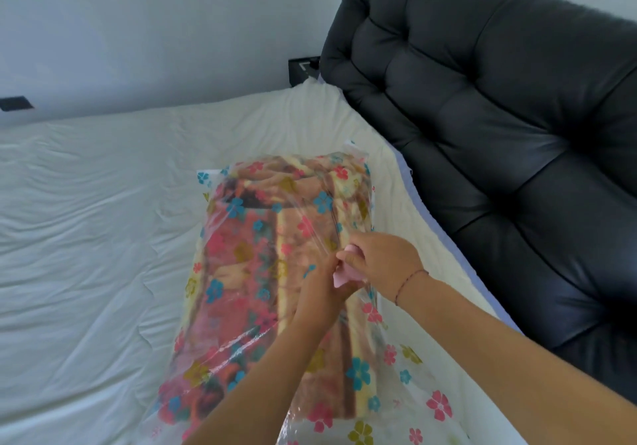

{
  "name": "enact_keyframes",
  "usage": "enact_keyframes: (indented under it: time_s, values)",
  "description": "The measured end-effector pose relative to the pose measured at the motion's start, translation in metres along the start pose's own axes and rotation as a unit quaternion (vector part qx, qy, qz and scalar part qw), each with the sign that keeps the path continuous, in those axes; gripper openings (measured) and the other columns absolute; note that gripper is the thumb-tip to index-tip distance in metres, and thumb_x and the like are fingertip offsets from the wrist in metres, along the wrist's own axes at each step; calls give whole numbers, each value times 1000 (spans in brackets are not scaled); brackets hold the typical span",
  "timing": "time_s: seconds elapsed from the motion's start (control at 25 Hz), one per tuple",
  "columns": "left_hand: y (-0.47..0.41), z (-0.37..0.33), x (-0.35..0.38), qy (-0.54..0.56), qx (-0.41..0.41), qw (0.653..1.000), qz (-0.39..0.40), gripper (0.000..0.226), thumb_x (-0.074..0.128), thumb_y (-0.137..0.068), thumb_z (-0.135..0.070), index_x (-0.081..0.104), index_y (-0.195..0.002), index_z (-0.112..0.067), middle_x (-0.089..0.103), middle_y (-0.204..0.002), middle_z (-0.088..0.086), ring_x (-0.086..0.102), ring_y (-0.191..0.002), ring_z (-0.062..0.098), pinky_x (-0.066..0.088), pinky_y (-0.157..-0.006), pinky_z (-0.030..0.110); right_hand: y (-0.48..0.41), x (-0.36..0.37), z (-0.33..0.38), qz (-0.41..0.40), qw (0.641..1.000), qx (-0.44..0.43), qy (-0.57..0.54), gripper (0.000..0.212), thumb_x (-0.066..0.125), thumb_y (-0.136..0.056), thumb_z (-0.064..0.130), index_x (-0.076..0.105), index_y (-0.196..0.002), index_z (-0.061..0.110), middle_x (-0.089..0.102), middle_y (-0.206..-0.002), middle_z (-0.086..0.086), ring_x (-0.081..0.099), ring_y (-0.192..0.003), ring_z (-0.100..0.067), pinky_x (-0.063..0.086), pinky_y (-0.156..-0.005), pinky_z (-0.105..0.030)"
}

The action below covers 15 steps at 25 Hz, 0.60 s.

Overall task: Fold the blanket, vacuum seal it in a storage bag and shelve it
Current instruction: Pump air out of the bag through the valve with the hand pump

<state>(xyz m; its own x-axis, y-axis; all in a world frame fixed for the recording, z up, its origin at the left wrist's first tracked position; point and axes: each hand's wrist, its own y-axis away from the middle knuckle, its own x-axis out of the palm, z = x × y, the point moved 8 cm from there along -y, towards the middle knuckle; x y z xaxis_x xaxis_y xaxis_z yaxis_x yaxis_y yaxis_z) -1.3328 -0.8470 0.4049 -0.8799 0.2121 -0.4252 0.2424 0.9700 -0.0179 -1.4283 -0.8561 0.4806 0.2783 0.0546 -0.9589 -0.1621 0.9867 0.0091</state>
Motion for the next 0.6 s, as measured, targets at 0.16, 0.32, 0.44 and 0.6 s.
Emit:
enact_keyframes:
  time_s: [0.16, 0.32, 0.44, 0.6]
  values:
    - [3, -4, -2, 3, 5, 1000, 12, 39, 73, -79, -22, 59, -112, -36, 63, -88, -27, 56, -85, -14, 39, -68, 8, 12, 7, -7, 17, 998, 44, -43, 25, 52, -92, 40, 55, -88, 16, 57, -79, 2, 56, -78, -21, 41, -67, -32]
    - [-4, 1, -12, 34, -6, 999, 9, 54, 77, -74, -12, 56, -98, -56, 67, -95, -24, 61, -95, 1, 47, -85, 19, 21, -71, 13, -128, 988, -10, -91, 30, 47, -96, 46, 58, -91, 18, 56, -70, 5, 55, -64, -17, 45, -60, -31]
    - [-13, 6, -16, 34, -17, 999, 17, 52, 78, -72, -9, 61, -101, -49, 69, -98, -23, 62, -96, 1, 48, -89, 21, 25, -121, 22, -257, 964, -31, -64, 39, 37, -98, 50, 55, -87, 17, 50, -61, 6, 48, -54, -13, 38, -51, -28]
    - [-11, 0, -2, 6, -22, 999, 23, 42, 76, -69, -12, 62, -91, -45, 69, -87, -19, 63, -86, -2, 50, -78, 21, 20, -10, 11, 23, 998, 55, 19, 37, 29, -102, 39, 52, -119, 16, 63, -90, -5, 61, -84, -26, 39, -68, -31]
